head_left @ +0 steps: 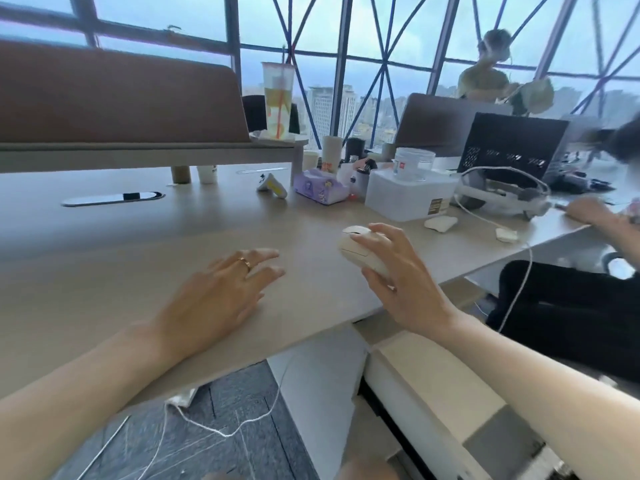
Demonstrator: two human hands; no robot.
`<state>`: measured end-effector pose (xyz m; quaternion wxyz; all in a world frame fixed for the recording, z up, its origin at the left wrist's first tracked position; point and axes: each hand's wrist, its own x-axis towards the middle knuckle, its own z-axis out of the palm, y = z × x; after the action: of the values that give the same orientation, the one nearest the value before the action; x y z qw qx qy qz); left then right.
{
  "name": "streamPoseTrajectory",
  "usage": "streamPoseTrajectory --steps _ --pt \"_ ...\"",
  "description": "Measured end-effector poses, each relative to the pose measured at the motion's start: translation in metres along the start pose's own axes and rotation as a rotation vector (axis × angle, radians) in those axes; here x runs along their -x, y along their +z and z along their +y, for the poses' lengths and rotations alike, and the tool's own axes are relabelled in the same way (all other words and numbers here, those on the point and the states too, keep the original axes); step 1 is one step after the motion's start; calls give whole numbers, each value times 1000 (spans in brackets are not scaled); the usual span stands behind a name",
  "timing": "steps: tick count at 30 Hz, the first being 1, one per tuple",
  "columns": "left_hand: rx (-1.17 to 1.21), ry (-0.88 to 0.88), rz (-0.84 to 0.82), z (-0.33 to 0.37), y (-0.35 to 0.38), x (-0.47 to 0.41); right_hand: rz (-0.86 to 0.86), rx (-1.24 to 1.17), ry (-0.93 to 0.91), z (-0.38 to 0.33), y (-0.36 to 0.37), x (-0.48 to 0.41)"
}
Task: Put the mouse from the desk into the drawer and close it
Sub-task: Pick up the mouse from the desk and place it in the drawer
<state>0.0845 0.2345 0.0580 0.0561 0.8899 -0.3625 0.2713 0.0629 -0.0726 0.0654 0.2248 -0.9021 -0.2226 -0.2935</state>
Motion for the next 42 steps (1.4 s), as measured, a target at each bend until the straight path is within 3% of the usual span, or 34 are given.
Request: streamPoseTrajectory --steps 4,8,14,19,23,29,42 --pt "220 141 -9 85 16 -29 42 52 119 18 -52 48" --pt "291 243 -74 162 47 -52 21 124 211 33 -95 94" --pt "377 -43 -364 208 89 -76 45 176 338 63 -132 156" --pt "280 -172 -513 216 119 -86 73 150 457 82 -130 185" --pt "196 -198 -447 224 130 -85 40 125 560 91 -116 194" --pt "126 -93 -344 213 135 -74 16 51 726 103 -86 186" --pt "39 -16 -285 210 142 -68 -437 35 926 143 -12 163"
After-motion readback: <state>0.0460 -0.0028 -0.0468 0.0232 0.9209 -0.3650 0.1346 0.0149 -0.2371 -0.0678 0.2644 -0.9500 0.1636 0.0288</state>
